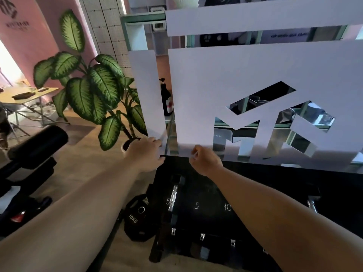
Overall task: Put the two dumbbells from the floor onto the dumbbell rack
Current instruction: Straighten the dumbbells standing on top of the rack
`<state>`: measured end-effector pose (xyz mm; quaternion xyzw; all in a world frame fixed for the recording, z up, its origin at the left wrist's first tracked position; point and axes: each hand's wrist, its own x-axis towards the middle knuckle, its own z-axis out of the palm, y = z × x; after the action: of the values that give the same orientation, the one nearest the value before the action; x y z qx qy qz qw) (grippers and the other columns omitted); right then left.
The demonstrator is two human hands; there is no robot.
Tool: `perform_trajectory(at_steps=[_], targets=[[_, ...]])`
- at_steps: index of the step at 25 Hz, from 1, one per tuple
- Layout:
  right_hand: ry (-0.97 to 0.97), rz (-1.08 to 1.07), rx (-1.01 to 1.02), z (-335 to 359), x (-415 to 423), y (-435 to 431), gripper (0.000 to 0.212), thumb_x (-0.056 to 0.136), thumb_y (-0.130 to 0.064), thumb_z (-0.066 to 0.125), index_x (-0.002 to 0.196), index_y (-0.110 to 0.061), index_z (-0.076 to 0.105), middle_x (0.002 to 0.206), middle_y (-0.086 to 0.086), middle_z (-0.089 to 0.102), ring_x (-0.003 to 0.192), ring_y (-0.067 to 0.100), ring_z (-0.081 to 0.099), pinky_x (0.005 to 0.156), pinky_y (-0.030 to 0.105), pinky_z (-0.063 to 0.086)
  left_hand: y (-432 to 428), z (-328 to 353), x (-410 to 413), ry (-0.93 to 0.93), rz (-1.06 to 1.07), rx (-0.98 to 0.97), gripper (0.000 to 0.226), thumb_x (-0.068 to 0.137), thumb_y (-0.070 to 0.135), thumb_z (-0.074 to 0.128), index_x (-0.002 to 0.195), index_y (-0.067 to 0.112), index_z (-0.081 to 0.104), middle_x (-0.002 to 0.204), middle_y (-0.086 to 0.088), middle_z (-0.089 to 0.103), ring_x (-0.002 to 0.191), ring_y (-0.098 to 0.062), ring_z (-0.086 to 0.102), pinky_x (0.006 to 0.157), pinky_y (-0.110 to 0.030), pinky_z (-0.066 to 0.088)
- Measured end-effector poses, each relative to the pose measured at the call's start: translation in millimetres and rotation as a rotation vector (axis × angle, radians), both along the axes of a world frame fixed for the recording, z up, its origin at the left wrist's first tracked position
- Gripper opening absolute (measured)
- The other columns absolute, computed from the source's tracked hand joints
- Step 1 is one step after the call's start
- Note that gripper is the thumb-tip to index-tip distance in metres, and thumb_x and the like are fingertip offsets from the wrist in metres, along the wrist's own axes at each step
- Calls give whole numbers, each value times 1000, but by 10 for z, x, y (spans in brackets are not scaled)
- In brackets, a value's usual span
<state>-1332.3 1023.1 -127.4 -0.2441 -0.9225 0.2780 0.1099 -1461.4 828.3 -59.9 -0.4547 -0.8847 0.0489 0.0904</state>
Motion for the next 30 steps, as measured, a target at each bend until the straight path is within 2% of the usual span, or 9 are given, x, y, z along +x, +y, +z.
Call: perform_trajectory(at_steps=[6,13,17,21,27,30], targets=[[-74,-178,-35,-489,-498,-111,23,94,-33,62,116,-26,63,101,-6,65,90,18,65,80,36,57,272,-316,-785,-55,-126,-20,58,94,59,48,136,21,53,132,-2,60,114,-28,60,88,-42,47],[-125,-417,-120,-801,-960,-405,24,94,-34,59,117,-27,61,107,-5,66,91,17,63,74,33,54,604,-681,-1531,-117,-391,-103,63,90,63,55,138,22,53,132,-1,61,115,-27,60,92,-41,48],[-128,-519,-165,-900,-1028,-587,24,94,-35,60,118,-28,61,104,-6,66,86,14,64,70,32,55,727,-902,-1589,-159,-497,-110,63,89,62,59,138,21,55,136,-2,60,119,-27,58,91,-39,46],[-145,-617,-263,-1101,-994,-768,24,94,-36,59,117,-29,59,100,-6,67,80,14,64,59,29,46,821,-1098,-1579,-197,-589,-167,63,89,60,61,138,21,54,134,-4,59,119,-27,57,92,-40,48],[-209,-694,-383,-1666,-1037,-868,28,95,-39,58,120,-28,57,100,-7,65,82,12,64,60,30,48,1017,-1571,-1579,-243,-625,-270,64,88,61,58,142,26,49,135,0,56,120,-26,54,92,-43,51],[-240,-710,-426,-1955,-1101,-862,30,93,-41,58,121,-29,57,98,-8,67,83,13,65,64,31,53,1115,-1890,-1577,-290,-623,-318,65,90,59,58,144,27,45,138,1,52,123,-25,52,91,-42,50]])
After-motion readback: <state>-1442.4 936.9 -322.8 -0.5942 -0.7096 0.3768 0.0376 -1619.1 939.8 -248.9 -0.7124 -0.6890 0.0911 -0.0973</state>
